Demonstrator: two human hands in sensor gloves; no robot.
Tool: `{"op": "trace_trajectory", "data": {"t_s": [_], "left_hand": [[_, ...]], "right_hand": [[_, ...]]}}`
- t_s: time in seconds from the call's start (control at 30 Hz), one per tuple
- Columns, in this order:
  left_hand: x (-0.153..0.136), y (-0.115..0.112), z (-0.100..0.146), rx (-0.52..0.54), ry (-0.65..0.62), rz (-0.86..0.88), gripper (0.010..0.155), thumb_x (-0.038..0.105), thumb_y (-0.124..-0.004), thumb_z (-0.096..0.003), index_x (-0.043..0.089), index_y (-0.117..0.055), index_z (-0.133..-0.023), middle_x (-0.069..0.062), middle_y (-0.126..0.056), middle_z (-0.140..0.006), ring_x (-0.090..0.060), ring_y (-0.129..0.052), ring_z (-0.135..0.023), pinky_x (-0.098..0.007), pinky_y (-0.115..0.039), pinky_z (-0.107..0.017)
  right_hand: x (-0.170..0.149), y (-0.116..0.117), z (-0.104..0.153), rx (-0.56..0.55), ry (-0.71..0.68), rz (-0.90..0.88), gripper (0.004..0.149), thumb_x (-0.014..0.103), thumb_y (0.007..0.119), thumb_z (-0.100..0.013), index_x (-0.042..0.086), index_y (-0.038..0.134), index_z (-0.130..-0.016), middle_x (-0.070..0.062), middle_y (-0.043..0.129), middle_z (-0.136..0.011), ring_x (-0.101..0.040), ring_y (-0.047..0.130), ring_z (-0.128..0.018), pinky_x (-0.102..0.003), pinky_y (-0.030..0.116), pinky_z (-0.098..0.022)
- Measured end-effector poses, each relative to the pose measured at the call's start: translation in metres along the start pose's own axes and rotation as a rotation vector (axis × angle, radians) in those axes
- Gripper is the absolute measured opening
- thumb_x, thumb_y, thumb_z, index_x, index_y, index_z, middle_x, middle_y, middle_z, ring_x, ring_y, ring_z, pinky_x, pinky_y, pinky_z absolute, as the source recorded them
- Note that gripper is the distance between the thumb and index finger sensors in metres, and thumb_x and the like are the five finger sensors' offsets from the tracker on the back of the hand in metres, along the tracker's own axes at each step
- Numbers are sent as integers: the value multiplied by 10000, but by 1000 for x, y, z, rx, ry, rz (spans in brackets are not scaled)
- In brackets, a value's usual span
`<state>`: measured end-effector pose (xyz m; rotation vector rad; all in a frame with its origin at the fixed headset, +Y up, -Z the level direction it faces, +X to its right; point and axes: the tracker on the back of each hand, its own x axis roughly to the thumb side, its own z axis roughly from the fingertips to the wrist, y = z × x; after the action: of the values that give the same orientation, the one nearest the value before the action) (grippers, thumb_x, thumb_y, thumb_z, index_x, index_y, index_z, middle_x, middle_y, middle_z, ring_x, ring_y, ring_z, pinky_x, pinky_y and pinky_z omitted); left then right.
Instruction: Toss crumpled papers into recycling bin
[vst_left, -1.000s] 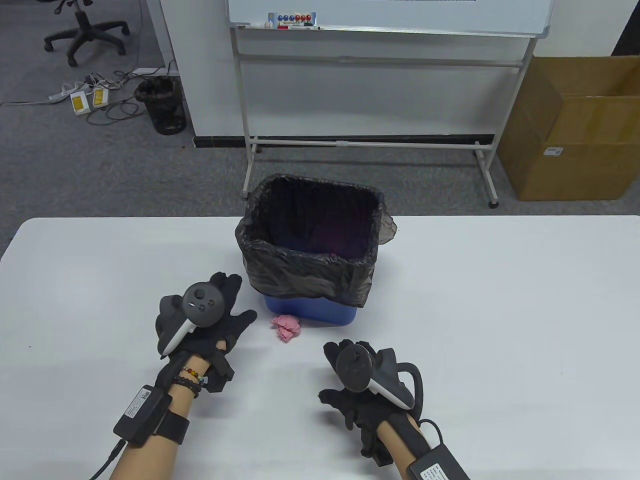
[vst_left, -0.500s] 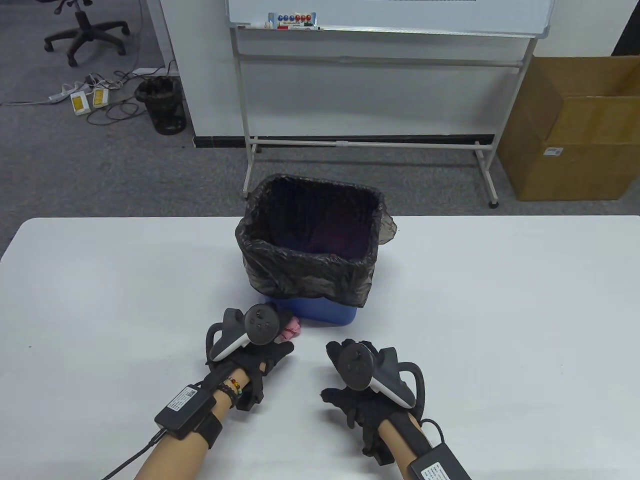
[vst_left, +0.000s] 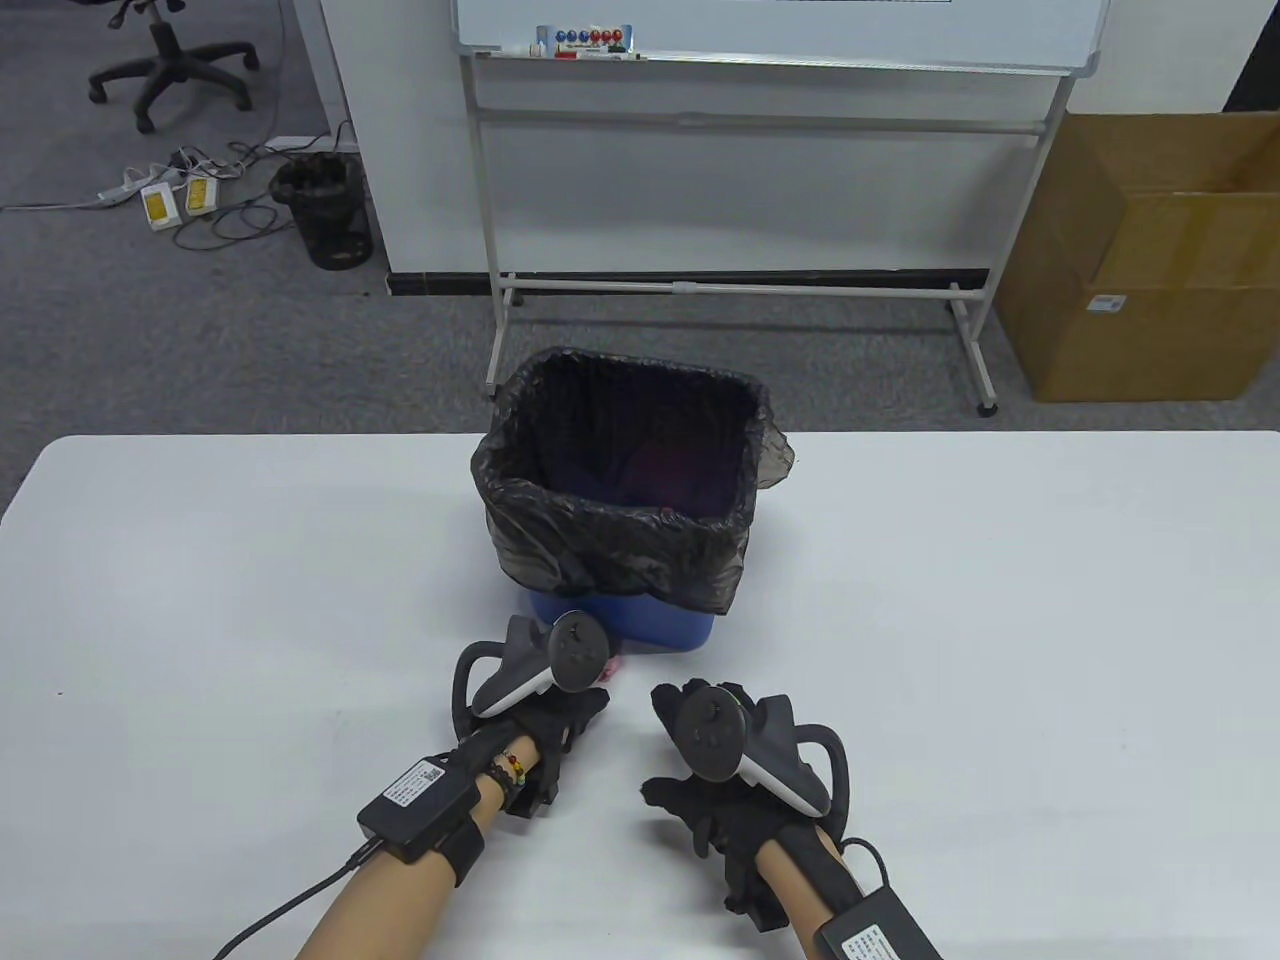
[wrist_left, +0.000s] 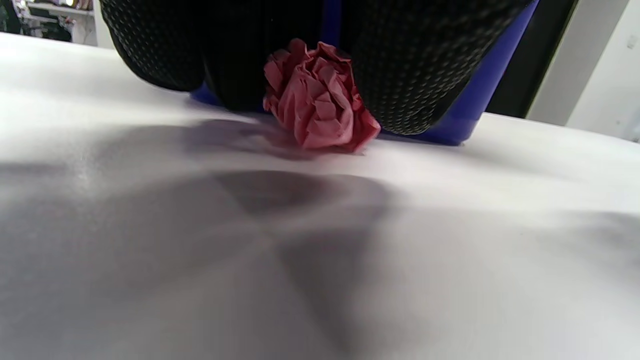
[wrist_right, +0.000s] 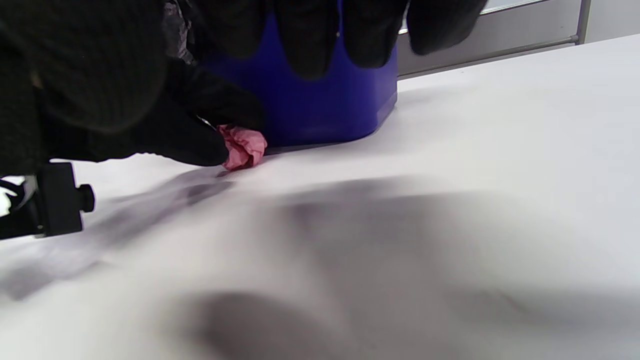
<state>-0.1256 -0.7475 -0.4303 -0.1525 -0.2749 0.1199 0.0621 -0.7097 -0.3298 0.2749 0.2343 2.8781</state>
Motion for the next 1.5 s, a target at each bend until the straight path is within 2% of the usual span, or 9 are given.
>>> {"op": "trace_trajectory", "data": {"t_s": [0.17, 0.4, 0.63, 0.97, 1.13, 1.23, 1.37, 1.5], "left_hand": [[2, 4, -2, 65, 21, -31, 512, 316, -900, -443, 319, -766, -938, -86, -811, -1032, -336, -973, -845, -514, -842, -608], [7, 6, -1, 125, 29, -97, 476, 290, -897, -432, 315, -793, -897, -90, -888, -954, -304, -1053, -731, -458, -913, -534], [2, 23, 13, 62, 11, -9, 472, 291, -898, -437, 303, -800, -898, -101, -901, -949, -310, -1061, -722, -460, -917, -523], [-21, 70, 32, -146, -41, 308, 470, 288, -908, -447, 289, -808, -906, -110, -903, -955, -320, -1054, -734, -467, -909, -530], [-26, 96, 34, -220, -140, 492, 468, 291, -913, -451, 287, -812, -908, -105, -907, -956, -317, -1052, -740, -470, -904, -533], [-24, 112, 33, -268, -244, 604, 467, 290, -917, -453, 283, -816, -909, -109, -912, -952, -320, -1053, -737, -471, -903, -530], [-20, 139, 30, -278, -356, 726, 467, 291, -917, -456, 284, -816, -912, -102, -909, -960, -316, -1048, -749, -469, -898, -539], [-15, 169, 24, -193, -432, 871, 470, 293, -915, -461, 282, -808, -919, -113, -904, -964, -319, -1042, -750, -464, -895, -535]], "right_hand": [[0, 0, 0, 0, 0, 1, 883, 591, 842, -328, 354, 448, -1081, -26, 530, -1173, -345, 508, -1111, -540, 507, -765], [-1, 0, 0, -2, 5, -7, 880, 589, 842, -329, 356, 448, -1081, -29, 533, -1172, -355, 508, -1107, -540, 506, -765], [-1, 0, 0, -6, 1, -9, 880, 589, 842, -329, 355, 449, -1080, -29, 534, -1171, -358, 506, -1106, -540, 507, -764], [0, 0, 0, -5, -6, -4, 879, 588, 843, -329, 354, 451, -1080, -28, 532, -1172, -358, 506, -1106, -540, 507, -764], [0, 0, 0, -2, -4, -2, 878, 589, 843, -329, 353, 453, -1080, -31, 532, -1172, -361, 508, -1105, -539, 508, -764], [0, 1, 0, -1, -3, -3, 878, 589, 842, -329, 356, 451, -1079, -26, 533, -1172, -342, 510, -1111, -540, 507, -764], [0, 1, 0, 2, -3, -2, 880, 589, 842, -329, 353, 450, -1081, -28, 535, -1171, -349, 511, -1108, -540, 508, -764], [0, 1, 0, 0, -1, -5, 879, 589, 842, -328, 355, 451, -1080, -26, 533, -1171, -354, 508, -1107, -540, 508, -764]]}}
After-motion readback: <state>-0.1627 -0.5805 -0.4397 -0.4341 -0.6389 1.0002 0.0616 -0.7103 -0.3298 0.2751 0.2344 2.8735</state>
